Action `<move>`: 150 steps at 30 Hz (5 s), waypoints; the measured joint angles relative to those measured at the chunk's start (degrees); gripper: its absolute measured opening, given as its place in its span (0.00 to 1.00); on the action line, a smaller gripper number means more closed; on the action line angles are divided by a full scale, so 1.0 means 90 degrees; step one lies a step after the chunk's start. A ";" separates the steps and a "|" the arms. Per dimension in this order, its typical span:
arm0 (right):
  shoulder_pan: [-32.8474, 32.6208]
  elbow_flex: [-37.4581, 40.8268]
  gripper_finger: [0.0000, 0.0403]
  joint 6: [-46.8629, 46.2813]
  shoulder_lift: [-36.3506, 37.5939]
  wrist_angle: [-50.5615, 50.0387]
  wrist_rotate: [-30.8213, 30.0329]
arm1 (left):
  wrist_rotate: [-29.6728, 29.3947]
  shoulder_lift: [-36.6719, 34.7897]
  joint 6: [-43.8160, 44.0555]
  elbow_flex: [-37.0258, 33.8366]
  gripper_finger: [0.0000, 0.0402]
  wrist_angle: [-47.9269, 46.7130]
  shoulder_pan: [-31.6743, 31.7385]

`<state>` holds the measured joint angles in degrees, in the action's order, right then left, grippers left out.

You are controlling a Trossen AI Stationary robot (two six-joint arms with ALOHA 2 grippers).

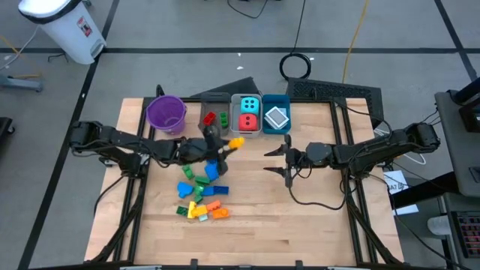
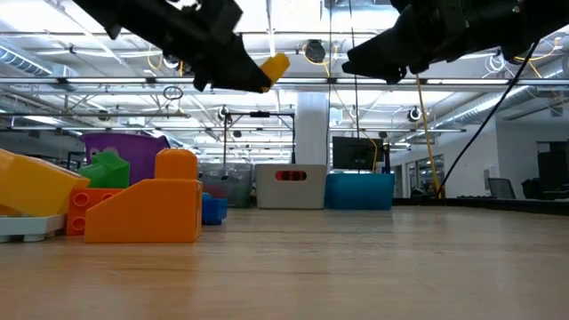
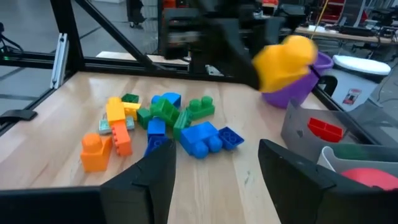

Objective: Pick & Place Toys
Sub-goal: Put the yellow game piece into the black bin, then put the green game piece into the black bin

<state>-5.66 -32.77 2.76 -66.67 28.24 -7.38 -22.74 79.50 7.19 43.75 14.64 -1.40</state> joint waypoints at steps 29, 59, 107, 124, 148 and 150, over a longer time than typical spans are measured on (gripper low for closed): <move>0.0011 0.0000 0.50 -0.0009 0.0000 -0.0021 -0.0001 | 0.1691 0.1335 0.1520 -0.0002 0.36 0.0103 0.4197; 0.0011 -0.0005 0.50 -0.0059 0.0000 -0.0172 -0.0002 | 0.4043 -0.0810 0.1127 0.0000 0.74 -0.1647 0.2810; 0.0011 -0.0007 0.50 -0.0048 0.0000 -0.0182 -0.0002 | 0.1071 0.0132 0.3486 -0.0005 0.74 -0.5984 0.0652; 0.0011 -0.0005 0.50 -0.0057 0.0000 -0.0194 -0.0002 | 0.1455 -0.0333 0.3250 -0.0007 0.74 -0.8322 -0.0877; 0.0011 -0.0007 0.50 -0.0062 0.0000 -0.0191 -0.0002 | 0.0790 0.0716 0.2587 0.0010 0.74 -0.7107 -0.0842; 0.0011 -0.0007 0.50 -0.0061 0.0000 -0.0193 -0.0002 | 0.0845 0.0720 0.2583 0.0007 0.74 -0.6717 -0.0842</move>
<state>-5.56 -32.83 2.21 -66.67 26.51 -7.40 -15.14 85.98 30.43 43.81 -45.80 -8.97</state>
